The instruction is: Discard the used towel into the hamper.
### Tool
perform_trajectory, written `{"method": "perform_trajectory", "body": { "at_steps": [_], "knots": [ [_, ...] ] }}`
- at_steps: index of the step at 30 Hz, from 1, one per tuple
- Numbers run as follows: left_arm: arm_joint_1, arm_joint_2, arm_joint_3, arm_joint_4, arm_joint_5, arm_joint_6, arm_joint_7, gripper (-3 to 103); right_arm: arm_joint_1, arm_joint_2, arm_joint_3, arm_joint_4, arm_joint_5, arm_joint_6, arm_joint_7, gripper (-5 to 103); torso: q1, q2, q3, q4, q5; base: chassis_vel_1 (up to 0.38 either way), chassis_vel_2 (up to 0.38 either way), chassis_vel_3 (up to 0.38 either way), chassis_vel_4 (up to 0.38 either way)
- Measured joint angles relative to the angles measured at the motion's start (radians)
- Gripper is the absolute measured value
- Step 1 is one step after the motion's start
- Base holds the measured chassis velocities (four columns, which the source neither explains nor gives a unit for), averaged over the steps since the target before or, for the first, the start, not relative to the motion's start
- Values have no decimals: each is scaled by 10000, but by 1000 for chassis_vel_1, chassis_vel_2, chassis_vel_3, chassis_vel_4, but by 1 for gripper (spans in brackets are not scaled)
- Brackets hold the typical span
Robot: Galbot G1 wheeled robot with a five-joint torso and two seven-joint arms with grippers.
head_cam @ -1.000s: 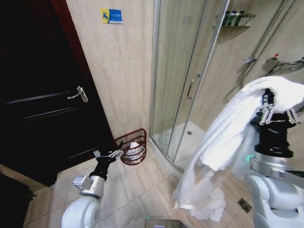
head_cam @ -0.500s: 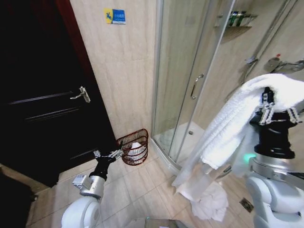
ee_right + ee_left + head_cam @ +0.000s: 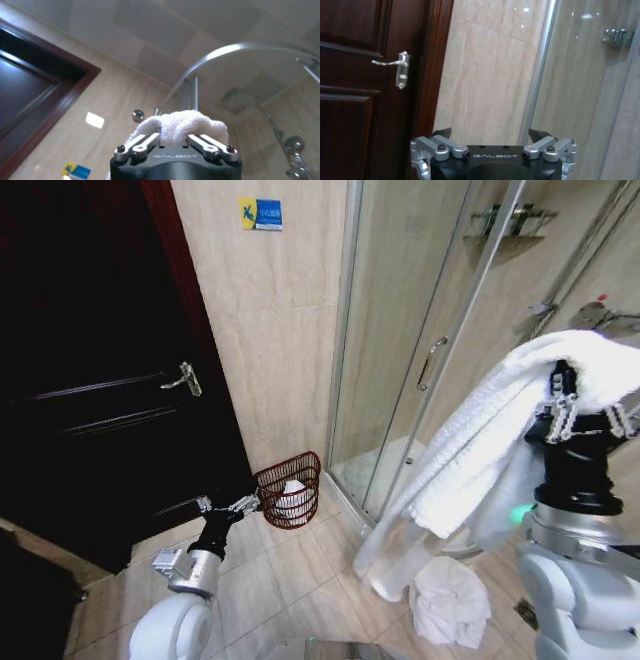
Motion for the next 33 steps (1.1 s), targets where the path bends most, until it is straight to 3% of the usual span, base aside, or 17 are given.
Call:
{"method": "perform_trajectory", "body": {
  "at_steps": [18,33],
  "knots": [
    [0,1,0,0,0,0,0,100,2120,-1117,-371,-656,738,-431,-2,7,0,0,0,0,-2,61,67,63,57],
    [0,1,0,0,0,0,0,100,3293,-1315,-694,-1616,886,-437,-122,7,0,0,0,4,-4,115,124,116,117]
  ]
}}
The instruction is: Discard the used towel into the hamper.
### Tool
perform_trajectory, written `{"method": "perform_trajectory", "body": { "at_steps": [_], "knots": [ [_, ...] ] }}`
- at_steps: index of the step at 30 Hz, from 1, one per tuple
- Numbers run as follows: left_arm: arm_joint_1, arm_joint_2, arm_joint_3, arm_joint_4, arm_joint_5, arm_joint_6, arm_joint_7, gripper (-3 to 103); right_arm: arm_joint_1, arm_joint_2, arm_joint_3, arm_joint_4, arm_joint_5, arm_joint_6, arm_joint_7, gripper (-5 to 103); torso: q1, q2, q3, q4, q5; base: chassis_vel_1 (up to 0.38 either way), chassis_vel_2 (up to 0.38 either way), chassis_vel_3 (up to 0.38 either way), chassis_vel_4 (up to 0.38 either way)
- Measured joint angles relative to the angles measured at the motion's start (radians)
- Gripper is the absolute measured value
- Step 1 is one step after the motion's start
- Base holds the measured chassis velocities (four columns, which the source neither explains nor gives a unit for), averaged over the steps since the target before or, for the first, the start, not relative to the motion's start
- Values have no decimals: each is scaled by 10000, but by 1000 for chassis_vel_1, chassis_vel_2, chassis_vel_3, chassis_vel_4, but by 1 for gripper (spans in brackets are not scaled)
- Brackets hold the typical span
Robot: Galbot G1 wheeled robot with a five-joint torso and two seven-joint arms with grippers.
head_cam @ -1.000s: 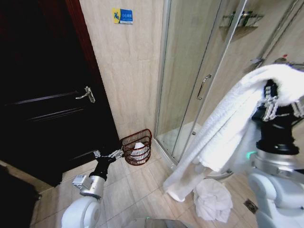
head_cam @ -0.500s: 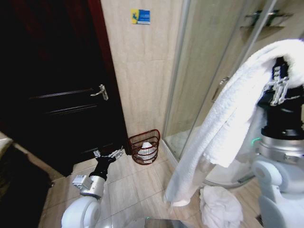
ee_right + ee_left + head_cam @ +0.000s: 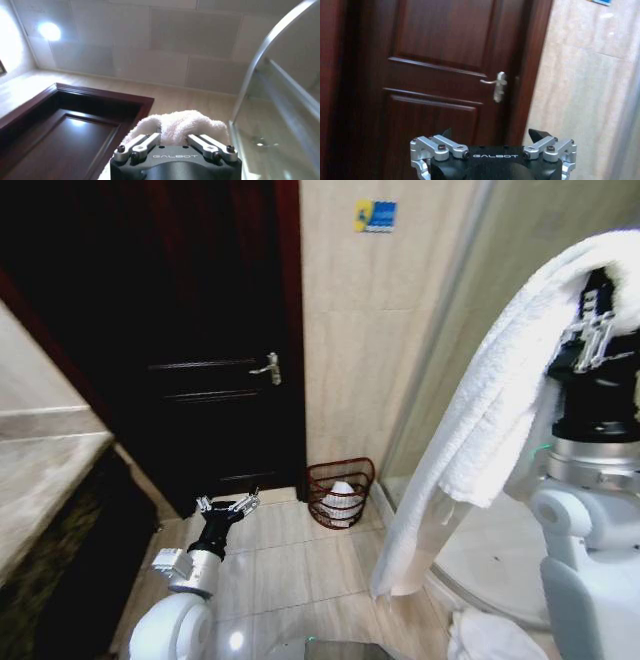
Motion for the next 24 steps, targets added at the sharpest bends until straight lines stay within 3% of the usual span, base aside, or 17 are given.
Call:
{"method": "perform_trajectory", "body": {
  "at_steps": [9,24],
  "knots": [
    [0,0,0,0,0,0,0,100,272,147,66,-417,-471,244,-89,7,0,0,-1,-4,1,33,41,35,33],
    [0,0,0,0,0,0,0,100,223,83,137,-359,-340,122,-60,7,0,0,-1,-5,1,3,2,2,2]
  ]
}}
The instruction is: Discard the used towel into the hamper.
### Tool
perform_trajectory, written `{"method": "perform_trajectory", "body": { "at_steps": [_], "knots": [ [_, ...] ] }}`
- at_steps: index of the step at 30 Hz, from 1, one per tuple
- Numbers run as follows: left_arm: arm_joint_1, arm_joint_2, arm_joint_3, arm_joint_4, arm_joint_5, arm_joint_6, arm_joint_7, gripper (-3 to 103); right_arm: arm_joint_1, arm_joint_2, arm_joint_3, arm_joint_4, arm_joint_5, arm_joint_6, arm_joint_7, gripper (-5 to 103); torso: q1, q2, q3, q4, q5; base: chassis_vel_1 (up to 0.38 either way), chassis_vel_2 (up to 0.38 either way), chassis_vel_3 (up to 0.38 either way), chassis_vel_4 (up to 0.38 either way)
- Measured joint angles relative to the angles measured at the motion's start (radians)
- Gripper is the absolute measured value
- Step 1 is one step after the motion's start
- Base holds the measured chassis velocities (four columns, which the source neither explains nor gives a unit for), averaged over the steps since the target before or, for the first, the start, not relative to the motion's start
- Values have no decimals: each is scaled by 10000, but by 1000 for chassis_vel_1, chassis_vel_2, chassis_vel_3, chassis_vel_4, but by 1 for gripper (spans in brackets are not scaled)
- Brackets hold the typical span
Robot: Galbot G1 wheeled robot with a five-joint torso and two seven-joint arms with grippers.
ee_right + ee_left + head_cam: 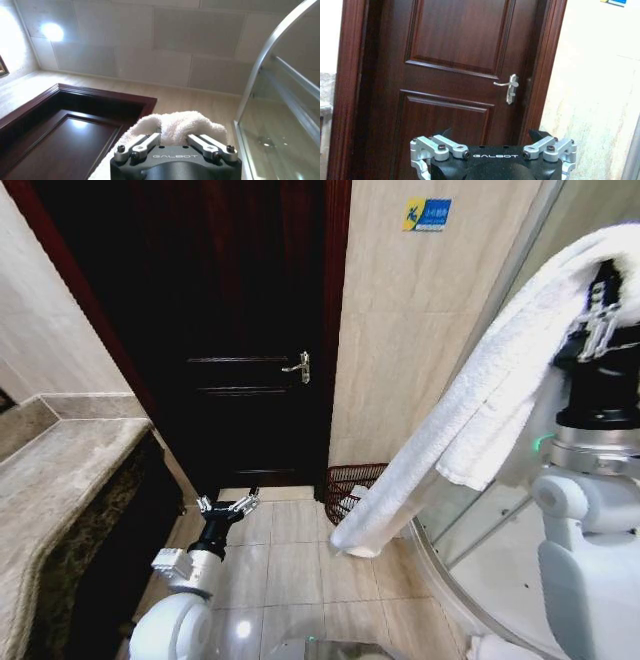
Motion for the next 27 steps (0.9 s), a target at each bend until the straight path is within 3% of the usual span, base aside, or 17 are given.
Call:
{"method": "perform_trajectory", "body": {
  "at_steps": [16,27],
  "knots": [
    [1,0,-1,0,0,0,0,100,94,-98,58,110,50,10,280,7,0,0,0,5,-3,54,46,51,51],
    [1,0,0,0,0,0,0,100,949,-344,-38,-217,238,-440,520,7,-3,3,-1,0,-1,0,0,0,0]
  ]
}}
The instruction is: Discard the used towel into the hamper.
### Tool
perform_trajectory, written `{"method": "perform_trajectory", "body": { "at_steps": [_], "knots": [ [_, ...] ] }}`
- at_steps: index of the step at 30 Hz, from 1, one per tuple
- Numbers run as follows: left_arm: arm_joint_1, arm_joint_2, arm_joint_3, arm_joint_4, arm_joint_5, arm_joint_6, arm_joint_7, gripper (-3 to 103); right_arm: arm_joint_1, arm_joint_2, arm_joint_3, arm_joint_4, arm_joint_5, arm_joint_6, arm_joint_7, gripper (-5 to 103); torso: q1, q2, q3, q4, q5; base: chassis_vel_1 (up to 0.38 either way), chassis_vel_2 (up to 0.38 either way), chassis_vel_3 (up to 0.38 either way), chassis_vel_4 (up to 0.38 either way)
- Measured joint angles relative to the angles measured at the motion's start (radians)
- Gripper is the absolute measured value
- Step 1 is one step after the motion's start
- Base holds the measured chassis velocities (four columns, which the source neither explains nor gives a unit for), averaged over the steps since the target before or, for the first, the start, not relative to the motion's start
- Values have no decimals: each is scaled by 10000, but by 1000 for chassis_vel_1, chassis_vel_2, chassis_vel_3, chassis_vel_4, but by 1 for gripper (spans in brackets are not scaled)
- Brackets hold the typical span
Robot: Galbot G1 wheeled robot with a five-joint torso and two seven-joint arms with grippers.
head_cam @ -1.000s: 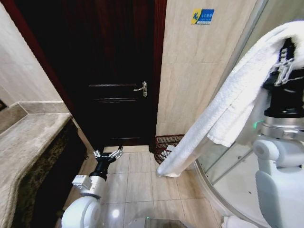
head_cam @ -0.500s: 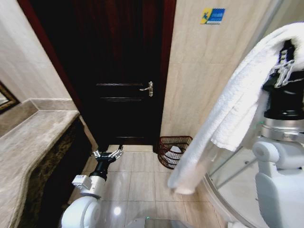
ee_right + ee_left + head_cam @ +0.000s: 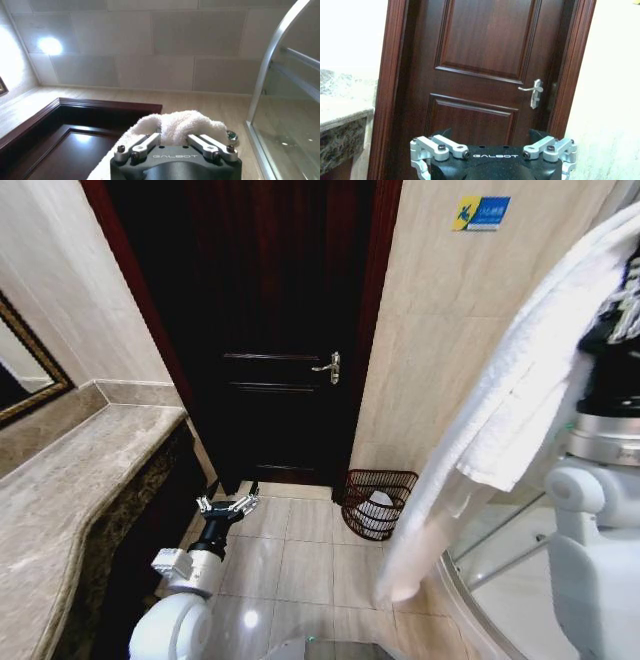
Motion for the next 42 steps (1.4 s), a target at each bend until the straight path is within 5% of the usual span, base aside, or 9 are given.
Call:
{"method": "perform_trajectory", "body": {
  "at_steps": [25,42],
  "knots": [
    [2,0,0,0,0,0,0,100,4333,-393,-1750,-2675,344,158,-288,7,-2,-1,-1,0,-1,-48,52,44,-43],
    [0,0,0,0,0,0,0,100,8005,841,-2949,-6313,-750,1186,-869,7,5,-3,3,2,3,0,0,0,0]
  ]
}}
